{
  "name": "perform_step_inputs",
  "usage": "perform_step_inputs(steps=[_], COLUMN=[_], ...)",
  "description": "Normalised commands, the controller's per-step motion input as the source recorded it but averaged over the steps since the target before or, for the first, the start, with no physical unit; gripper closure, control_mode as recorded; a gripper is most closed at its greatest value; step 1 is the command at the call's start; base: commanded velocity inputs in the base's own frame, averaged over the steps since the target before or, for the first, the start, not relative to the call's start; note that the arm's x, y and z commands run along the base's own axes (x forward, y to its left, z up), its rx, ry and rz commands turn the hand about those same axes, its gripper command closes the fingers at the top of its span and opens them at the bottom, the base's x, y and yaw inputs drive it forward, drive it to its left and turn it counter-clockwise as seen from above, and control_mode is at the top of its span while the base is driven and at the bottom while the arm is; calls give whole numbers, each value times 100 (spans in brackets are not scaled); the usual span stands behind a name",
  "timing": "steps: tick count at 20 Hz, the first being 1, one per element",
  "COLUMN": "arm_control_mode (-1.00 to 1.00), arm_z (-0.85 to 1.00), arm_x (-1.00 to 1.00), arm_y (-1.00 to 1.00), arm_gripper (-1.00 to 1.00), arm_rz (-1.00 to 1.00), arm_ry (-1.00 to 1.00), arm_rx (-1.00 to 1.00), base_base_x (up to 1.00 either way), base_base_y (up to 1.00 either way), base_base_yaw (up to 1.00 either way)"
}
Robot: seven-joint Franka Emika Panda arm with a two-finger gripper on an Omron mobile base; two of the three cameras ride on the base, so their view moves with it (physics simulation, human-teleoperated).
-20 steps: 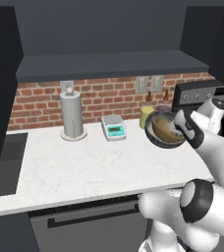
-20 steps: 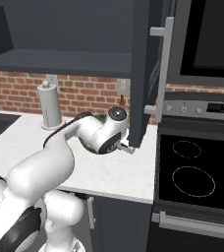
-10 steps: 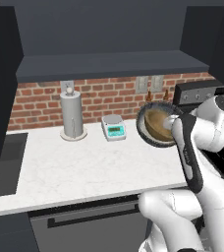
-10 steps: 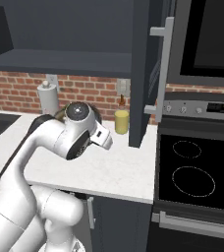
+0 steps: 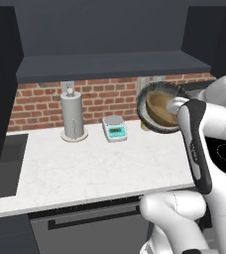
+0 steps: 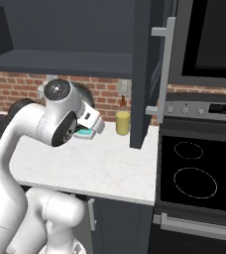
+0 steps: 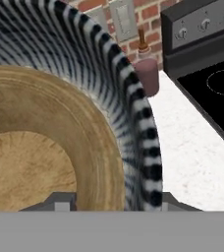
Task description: Pick up the bowls on the counter and stack them on top of one another in the open cabinet. Place the smaller bowl on top of the larger bowl.
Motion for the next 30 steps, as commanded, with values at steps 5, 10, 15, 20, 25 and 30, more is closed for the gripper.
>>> perform_step_inputs(steps=[5,10,15,20,25,30], arm_control_mode=[-100,-100,-100,-100,-100,-100], arm_z=[100,100,60,36,-19,-50], arm_x=[30,71,98,100,99,90], arm_y=[0,0,0,0,0,0], arm_gripper=[100,100,100,100,100,100], arm_rz=[-3,-7,-11,-15,-16,-13], arm_ry=[-1,0,0,0,-1,-6], arm_rx=[0,0,2,11,5,0], base_base_x=[0,0,0,0,0,0], base_base_y=[0,0,0,0,0,0], base_base_yaw=[0,0,0,0,0,0])
